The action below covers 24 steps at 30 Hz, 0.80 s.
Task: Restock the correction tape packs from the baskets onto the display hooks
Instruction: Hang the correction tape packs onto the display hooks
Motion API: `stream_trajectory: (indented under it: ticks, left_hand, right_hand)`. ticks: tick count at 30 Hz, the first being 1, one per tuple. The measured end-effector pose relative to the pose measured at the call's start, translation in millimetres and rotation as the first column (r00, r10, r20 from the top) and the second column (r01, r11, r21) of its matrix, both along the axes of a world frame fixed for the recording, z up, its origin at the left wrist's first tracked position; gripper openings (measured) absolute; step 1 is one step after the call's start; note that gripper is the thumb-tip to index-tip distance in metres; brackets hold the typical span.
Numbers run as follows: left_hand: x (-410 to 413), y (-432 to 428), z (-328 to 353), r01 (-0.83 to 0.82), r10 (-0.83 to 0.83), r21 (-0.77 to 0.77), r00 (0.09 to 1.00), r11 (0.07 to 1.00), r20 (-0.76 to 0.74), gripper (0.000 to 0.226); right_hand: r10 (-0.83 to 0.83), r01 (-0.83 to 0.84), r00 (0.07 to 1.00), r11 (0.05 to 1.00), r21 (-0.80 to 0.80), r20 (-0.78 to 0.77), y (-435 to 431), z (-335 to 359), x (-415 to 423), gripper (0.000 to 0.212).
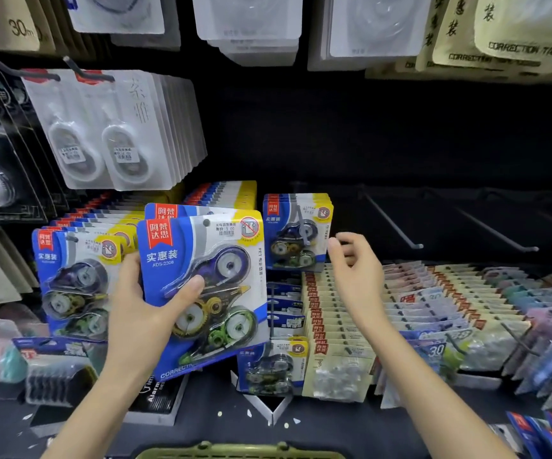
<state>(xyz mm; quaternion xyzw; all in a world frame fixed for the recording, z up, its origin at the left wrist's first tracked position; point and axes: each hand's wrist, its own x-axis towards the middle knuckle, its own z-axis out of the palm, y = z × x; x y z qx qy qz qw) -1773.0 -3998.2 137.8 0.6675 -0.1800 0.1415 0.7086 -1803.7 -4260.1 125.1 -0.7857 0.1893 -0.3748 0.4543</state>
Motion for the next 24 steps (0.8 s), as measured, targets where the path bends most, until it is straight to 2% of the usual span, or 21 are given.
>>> stream_trajectory:
  ticks: [2, 4, 7, 9, 13, 14, 17, 21, 24]
  left_hand:
    - [-2, -7, -3, 0.049, -0.051, -0.035, 0.998, 0.998, -0.042, 0.053]
    - [-5, -15, -6, 0.105, -0.111, -0.071, 0.99, 0.992, -0.085, 0.051]
    - [-10, -25, -10, 0.165, -0.179, -0.111, 0.975, 0.98, -0.131, 0.05]
    - [-11, -26, -13, 0.17, -0.194, -0.148, 0.968, 0.974, -0.159, 0.053]
    - [-13, -18, -12, 0.183, -0.23, -0.222, 0.95, 0.958, -0.21, 0.076]
    - [-12, -15, -12, 0.193, -0.247, -0.242, 0.944, 0.951, -0.219, 0.074]
    - [-13, -14, -12, 0.188, -0.26, -0.274, 0.931, 0.943, -0.257, 0.046]
    - [-18, -16, -13, 0.187, -0.237, -0.209, 0.939, 0.96, -0.248, 0.053]
    - [-16, -17, -13, 0.133, -0.166, -0.144, 0.955, 0.981, -0.247, 0.032]
  right_hand:
    - [0.16, -0.16, 0.987, 0.987, 0.019, 0.014, 26, 8, -24, 0.023]
    - [0.301, -0.296, 0.951, 0.952, 0.078, -0.066, 46, 11, -37, 0.027]
    - [0.431, -0.406, 0.895, 0.894, 0.191, -0.114, 64, 10, -40, 0.034]
    - [0.458, -0.43, 0.888, 0.86, 0.274, -0.044, 69, 8, -41, 0.03]
    - [0.477, -0.467, 0.877, 0.813, 0.349, 0.062, 72, 6, -48, 0.019]
    - [0.476, -0.469, 0.875, 0.794, 0.386, 0.086, 72, 4, -51, 0.019]
    - [0.47, -0.469, 0.875, 0.764, 0.443, 0.117, 73, -2, -55, 0.021]
    - [0.442, -0.477, 0.876, 0.733, 0.486, 0.193, 73, -12, -62, 0.032]
    - [0.381, -0.476, 0.88, 0.71, 0.52, 0.284, 70, -15, -65, 0.037]
